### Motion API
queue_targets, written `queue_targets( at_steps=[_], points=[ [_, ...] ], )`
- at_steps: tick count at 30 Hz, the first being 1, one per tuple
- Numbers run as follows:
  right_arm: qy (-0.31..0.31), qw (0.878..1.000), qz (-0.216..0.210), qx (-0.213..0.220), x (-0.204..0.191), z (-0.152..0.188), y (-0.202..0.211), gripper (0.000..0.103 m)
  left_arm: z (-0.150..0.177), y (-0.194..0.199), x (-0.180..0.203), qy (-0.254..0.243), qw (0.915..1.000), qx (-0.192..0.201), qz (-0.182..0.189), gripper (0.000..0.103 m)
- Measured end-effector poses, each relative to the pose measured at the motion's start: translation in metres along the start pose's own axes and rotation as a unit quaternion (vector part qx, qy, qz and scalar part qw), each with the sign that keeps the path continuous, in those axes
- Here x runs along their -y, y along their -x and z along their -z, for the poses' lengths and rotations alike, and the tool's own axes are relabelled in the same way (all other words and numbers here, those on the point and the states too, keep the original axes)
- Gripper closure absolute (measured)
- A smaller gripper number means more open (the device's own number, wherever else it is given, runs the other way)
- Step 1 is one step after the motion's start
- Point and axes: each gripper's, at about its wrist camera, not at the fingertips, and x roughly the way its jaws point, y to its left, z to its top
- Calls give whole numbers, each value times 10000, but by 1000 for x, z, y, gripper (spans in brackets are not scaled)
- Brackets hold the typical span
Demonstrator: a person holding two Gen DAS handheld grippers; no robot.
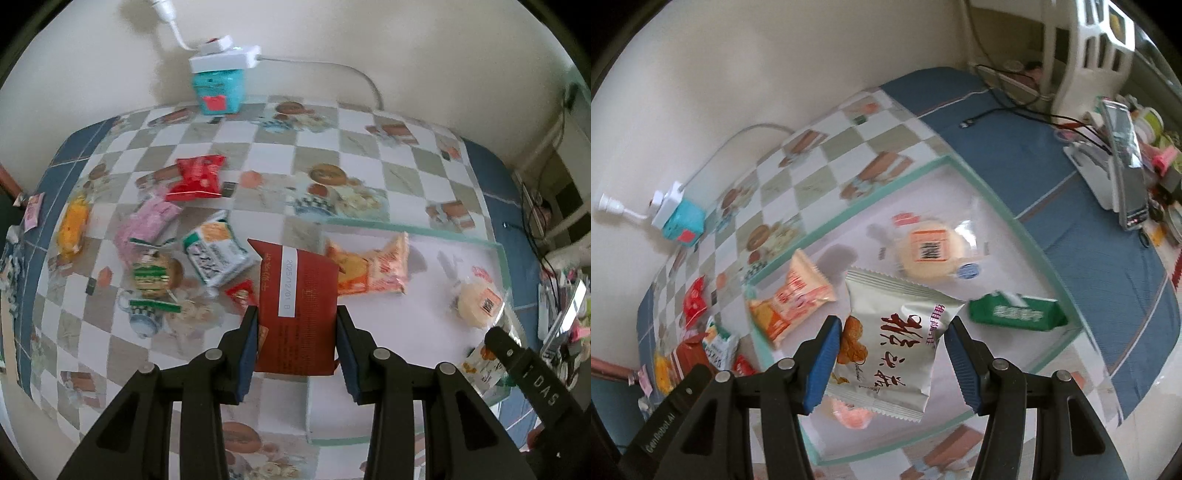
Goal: Organize snacks
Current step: 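Carry both snacks over the white tray and open both tools to drop them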
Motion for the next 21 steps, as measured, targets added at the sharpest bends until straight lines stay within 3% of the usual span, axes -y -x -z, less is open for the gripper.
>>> queue_targets(
  at_steps=[11,21],
  points=[
    [-123,9998,176,-13,25,-7,0,42,12,-21,42,-339,9990,-287,106,62],
    [-51,9996,236,-128,25,-5,-6,42,16,-36,54,-420,9981,-429,161,62]
  ],
)
